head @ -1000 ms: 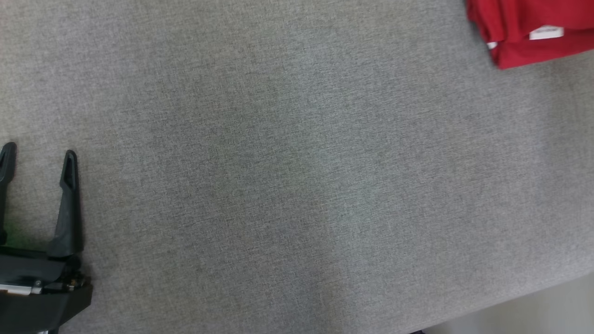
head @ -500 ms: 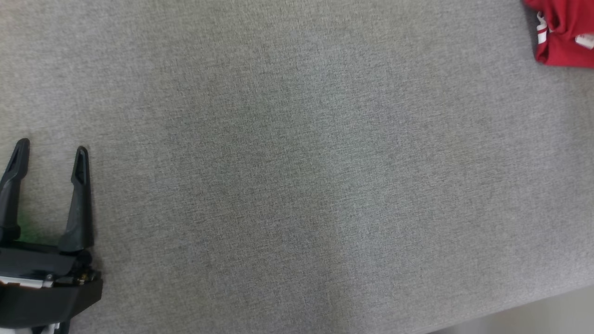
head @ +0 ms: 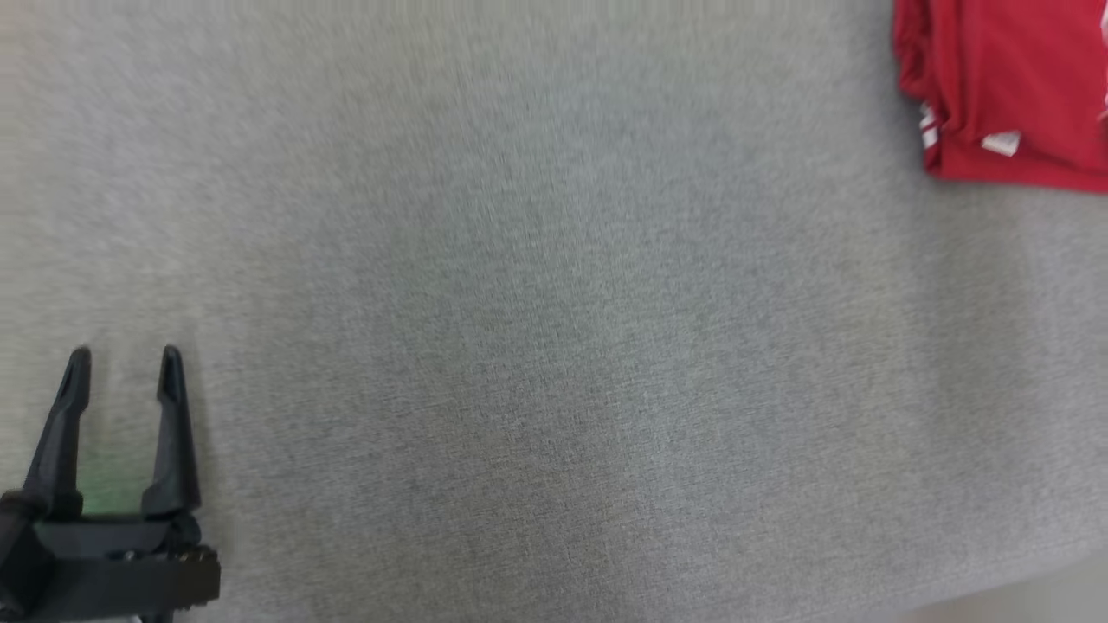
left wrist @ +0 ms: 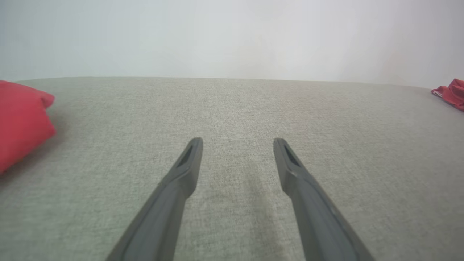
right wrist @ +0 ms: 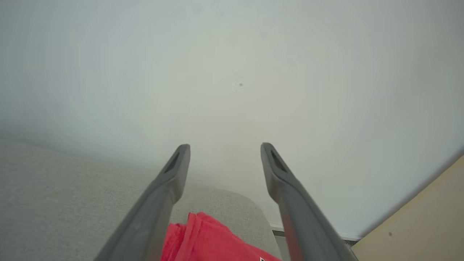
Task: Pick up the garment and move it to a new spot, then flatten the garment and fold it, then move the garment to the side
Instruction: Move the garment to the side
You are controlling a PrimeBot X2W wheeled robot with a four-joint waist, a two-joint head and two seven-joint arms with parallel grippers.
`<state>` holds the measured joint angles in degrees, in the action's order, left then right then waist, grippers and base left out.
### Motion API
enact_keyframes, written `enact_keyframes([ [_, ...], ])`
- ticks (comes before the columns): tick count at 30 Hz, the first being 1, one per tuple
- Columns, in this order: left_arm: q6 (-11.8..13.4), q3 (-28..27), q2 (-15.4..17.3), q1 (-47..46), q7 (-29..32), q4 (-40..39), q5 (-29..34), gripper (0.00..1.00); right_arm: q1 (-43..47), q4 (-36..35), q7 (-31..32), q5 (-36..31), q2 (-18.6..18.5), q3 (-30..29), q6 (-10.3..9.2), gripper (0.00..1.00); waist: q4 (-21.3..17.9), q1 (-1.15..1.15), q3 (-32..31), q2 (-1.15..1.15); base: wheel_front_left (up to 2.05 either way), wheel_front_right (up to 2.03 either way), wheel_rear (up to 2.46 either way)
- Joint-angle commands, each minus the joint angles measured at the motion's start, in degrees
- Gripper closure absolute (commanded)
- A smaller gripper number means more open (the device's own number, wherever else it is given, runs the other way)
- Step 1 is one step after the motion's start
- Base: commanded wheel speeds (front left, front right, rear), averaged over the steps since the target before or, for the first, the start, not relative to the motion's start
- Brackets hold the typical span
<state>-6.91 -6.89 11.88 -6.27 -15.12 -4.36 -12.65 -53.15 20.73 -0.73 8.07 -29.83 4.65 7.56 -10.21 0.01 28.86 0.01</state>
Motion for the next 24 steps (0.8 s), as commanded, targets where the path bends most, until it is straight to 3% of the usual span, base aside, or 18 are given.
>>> enact_keyframes([
  [1,0.3,-0.8,-0.5,1.2,0.0,0.3,0.3,0.00,2.2,-0.9,-0.9,0.7,1.8,-0.5,-0.16,0.00,1.6,-0.01,-5.9,-0.01,0.00,0.00,0.00],
  [7,0.7,-3.7,-3.2,4.3,0.0,1.4,0.9,0.00,12.4,-4.4,-4.8,0.5,10.3,-2.1,-0.16,0.00,2.5,-0.01,-11.5,-0.01,0.00,0.00,0.00],
  [14,0.2,-2.1,-5.5,5.0,0.0,4.5,1.7,0.00,27.3,-6.9,-9.4,-1.0,18.3,-3.5,-0.16,0.00,6.0,-0.01,-16.7,-0.01,0.00,0.00,0.00],
  [24,-0.4,0.8,-5.9,4.2,0.0,9.0,2.7,0.00,41.8,-10.6,-11.7,-1.5,23.4,-3.2,-0.16,0.00,10.5,-0.01,-21.6,-0.01,0.00,0.00,0.00],
])
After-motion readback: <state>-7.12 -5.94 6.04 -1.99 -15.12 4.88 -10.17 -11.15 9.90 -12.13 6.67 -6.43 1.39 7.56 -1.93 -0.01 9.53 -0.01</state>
